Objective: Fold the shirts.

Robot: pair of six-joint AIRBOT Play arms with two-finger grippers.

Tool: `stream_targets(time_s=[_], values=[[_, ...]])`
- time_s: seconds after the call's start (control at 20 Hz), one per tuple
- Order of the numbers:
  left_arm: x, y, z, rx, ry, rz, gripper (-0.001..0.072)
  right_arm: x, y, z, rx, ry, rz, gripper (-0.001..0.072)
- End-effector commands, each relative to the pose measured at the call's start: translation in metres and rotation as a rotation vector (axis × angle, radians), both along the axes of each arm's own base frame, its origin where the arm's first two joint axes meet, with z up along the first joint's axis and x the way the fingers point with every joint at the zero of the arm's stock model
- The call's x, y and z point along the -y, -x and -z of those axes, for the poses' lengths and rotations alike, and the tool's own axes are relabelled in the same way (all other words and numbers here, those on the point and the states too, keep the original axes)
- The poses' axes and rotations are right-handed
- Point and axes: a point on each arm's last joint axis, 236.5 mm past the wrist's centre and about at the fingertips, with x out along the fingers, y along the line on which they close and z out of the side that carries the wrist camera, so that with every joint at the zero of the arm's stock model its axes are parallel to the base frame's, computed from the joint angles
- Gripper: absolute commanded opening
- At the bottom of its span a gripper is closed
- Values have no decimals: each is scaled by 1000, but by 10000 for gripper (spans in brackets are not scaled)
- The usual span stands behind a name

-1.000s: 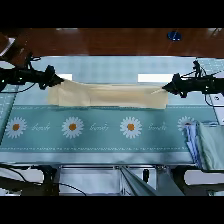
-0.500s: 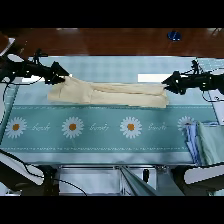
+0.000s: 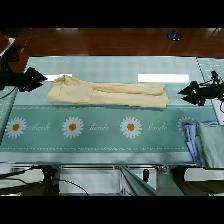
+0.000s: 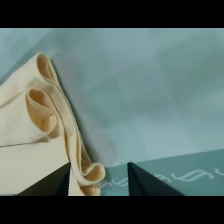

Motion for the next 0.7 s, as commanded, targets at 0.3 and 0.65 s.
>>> stream_targets(time_s=[0.3,0.65], values=[[91,40,16,71,-27,133,502,-90,-19,39,-38,-120,-117,415],[127,49,31,31,-14,226,194,-132,-22,2,22,-128,-305,18]])
